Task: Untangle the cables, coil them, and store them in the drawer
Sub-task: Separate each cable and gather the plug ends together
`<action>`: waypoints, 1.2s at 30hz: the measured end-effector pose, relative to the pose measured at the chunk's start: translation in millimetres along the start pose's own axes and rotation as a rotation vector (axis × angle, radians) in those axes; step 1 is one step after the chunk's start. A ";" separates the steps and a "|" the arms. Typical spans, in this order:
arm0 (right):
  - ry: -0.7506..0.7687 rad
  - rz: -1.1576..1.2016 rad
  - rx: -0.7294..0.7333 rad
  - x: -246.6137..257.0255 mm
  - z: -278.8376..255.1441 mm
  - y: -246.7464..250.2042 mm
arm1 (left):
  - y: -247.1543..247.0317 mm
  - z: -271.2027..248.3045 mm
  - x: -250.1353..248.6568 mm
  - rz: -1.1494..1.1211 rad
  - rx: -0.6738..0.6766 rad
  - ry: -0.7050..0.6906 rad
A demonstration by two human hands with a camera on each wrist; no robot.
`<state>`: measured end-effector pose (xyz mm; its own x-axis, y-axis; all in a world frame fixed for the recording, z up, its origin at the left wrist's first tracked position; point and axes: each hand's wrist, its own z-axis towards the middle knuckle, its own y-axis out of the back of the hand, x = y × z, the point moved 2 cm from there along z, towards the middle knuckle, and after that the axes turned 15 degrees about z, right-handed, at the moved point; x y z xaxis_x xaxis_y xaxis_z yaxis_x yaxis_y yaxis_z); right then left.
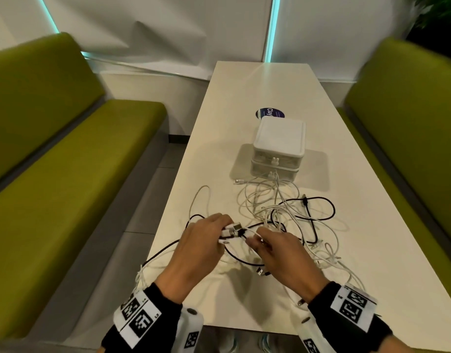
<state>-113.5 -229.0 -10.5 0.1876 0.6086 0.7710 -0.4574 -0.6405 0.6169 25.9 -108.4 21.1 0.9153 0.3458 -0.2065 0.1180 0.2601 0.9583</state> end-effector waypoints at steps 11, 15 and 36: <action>-0.059 0.053 -0.008 -5.4 3.0 1.8 | 18.4 2.1 43.9 -0.177 -0.048 0.357; -0.063 -0.010 0.003 -8.7 1.9 -0.3 | 19.9 -3.2 61.6 -0.188 -0.026 0.392; 0.072 -0.175 0.082 4.1 7.7 -24.2 | 23.9 -45.6 213.6 -0.071 -0.155 0.814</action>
<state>-94.9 -214.6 -21.1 0.1944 0.7439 0.6394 -0.3508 -0.5561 0.7535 206.7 12.8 -9.1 0.3363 0.8521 -0.4009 0.0561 0.4068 0.9118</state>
